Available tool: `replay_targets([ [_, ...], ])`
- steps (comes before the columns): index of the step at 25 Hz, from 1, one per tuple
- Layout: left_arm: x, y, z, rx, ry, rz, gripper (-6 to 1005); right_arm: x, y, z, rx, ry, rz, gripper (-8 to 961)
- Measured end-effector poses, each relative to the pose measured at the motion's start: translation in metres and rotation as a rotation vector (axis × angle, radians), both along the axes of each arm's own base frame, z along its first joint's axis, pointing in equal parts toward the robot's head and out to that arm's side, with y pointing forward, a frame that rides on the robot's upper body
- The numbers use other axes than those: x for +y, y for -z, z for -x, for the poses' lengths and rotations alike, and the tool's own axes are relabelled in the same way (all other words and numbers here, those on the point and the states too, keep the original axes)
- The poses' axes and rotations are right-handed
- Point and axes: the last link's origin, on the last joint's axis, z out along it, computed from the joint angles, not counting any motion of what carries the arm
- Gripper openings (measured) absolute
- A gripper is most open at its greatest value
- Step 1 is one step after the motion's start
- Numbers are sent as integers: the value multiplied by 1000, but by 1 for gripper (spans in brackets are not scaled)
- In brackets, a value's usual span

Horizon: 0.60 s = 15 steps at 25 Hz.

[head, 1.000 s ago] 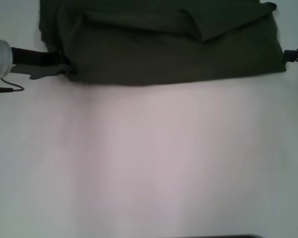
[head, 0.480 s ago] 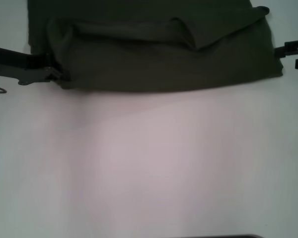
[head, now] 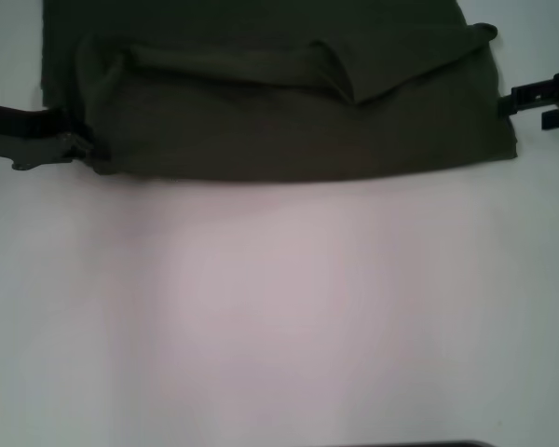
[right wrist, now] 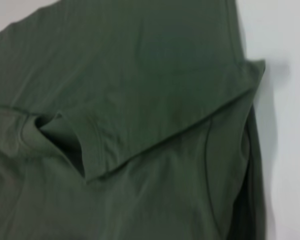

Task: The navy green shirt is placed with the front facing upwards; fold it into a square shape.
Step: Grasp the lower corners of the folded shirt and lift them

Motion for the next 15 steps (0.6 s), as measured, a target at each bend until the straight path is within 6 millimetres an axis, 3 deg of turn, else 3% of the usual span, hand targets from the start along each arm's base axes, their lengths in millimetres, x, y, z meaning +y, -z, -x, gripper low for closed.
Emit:
replay_targets([
  [8, 1, 5, -4, -7, 10, 5, 30, -3, 20, -8, 18, 19, -1, 929],
  [15, 1, 9, -7, -10, 14, 12, 30, -1, 30, -3, 21, -21, -4, 929],
])
